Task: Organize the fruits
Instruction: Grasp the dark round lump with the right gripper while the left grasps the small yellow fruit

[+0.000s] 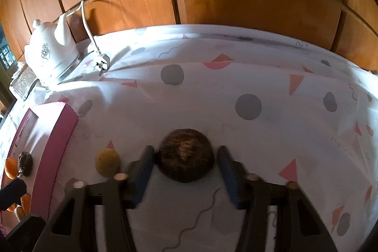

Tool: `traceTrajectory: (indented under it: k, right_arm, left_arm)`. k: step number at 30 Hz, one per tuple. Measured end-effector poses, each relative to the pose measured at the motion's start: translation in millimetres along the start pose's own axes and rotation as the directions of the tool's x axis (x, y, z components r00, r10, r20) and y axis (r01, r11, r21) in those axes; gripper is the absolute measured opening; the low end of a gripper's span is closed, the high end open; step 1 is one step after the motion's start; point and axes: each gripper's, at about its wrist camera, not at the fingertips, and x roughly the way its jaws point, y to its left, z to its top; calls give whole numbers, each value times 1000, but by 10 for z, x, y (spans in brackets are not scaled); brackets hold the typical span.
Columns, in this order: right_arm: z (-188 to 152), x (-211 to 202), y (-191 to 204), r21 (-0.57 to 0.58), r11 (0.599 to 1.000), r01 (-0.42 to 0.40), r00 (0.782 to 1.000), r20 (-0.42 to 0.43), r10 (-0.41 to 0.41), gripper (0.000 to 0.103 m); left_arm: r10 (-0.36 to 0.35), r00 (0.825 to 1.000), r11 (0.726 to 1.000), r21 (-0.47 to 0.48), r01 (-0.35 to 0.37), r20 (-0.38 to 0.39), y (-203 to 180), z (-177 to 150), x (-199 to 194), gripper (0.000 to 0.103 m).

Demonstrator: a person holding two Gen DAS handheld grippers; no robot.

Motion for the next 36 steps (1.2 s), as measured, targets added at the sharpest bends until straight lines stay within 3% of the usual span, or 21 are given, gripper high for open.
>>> traceTrajectory:
  k: [10,21,29,36]
  right_arm:
    - [-184,-201,-338,77,996,41,998,-41,-38,51]
    - [-375,-313,-515,103,994,27,999,14,-29,51]
    - [-391,-296,-538,113,993,16,1000,17,-18,52]
    - [-395,-281,-518,103,994,27,1000,10,-28,52]
  left_arm:
    - [-20,999,1000,0,20,-42,-207,140,288,61]
    - [-20,993,996,-90,10,-113,-218,346,820,56]
    - [64,995,998,-10,-65,-79,-296,362,996,27]
    - [72,995,997,8,-71,-76,-277,229,852,24]
